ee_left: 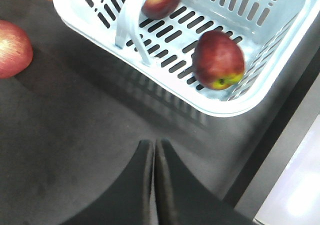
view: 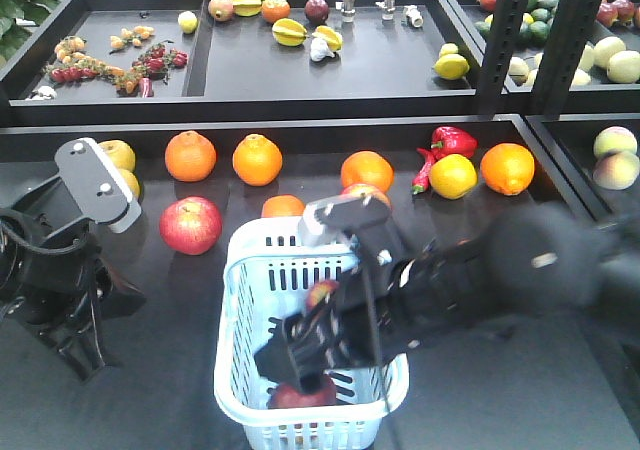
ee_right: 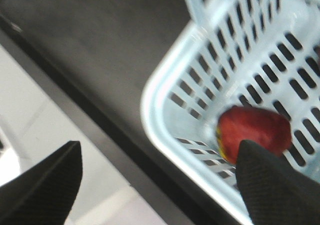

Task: Pick three apples into basket with both arms
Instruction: 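Carry the apple into the basket and release it, then move the right gripper over the dark red apple farther away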

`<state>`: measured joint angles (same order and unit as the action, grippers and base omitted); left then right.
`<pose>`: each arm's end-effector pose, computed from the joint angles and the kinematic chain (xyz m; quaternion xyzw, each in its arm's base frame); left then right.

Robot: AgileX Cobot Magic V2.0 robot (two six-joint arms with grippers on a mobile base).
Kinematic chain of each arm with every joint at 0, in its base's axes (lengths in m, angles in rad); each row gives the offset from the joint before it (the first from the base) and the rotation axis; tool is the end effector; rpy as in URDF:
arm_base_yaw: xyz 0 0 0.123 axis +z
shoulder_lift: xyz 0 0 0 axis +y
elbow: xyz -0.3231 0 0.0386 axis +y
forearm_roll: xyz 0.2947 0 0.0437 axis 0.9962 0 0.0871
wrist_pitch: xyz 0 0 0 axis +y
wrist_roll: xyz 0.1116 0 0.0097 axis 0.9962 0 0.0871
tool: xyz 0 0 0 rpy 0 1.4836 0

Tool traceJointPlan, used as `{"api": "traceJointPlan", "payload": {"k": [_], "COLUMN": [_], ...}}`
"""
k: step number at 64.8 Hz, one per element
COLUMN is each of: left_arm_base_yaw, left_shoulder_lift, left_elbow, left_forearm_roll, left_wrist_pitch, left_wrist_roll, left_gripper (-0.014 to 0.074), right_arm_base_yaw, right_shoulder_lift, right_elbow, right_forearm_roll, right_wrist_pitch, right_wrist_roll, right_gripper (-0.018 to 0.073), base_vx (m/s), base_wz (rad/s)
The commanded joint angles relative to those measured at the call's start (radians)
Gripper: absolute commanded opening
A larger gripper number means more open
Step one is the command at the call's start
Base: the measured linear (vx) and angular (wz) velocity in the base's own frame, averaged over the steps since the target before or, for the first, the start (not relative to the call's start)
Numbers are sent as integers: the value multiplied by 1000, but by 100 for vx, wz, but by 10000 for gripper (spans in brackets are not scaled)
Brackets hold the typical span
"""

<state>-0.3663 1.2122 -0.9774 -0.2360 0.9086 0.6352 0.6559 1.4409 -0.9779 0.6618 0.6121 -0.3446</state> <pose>0.2493 -0.1178 0.3179 0.4204 0.8647 -0.0734 0.2649 0.2502 0.2425 0.2749 -0.2581 0.8913 0.2943 0.2289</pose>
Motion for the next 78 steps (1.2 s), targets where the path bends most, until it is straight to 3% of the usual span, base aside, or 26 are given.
{"api": "traceJointPlan", "payload": {"k": [1,10,19,31,38,53,78], "left_arm_base_yaw": [0,0,0,0,0,0,0], "left_shoulder_lift": [-26,-26,-26,-26,-26,-26,-26], "left_elbow": [-22,-22,-22,-22,-22,-22,-22], "left_forearm_roll": [-24,-24,-24,-24,-24,-24,-24], "left_wrist_pitch": [-44,-44,-44,-45,-45,-45,-44], "left_wrist_roll": [-2,-2,-2,-2,-2,-2,-2], "left_gripper": [-6,-6,-6,-6,-6,-6,-6], "right_arm_base_yaw": [0,-67,-218,-400,-470,-542,-568], "right_shoulder_lift": [-87,-127,-114,-67,2,207,569], "right_elbow": [-61,-155,-275,-379,-433,-536,-862], "right_forearm_roll": [-12,-137,-350,-514,-543,-559,-608], "right_wrist_pitch": [-5,70,205,285,330,366,526], "right_wrist_roll": [36,140,279,315,304,305,324], "right_gripper": [575,575,575,575,575,575,575], "base_vx": [0,0,0,0,0,0,0], "base_wz": [0,0,0,0,0,0,0]}}
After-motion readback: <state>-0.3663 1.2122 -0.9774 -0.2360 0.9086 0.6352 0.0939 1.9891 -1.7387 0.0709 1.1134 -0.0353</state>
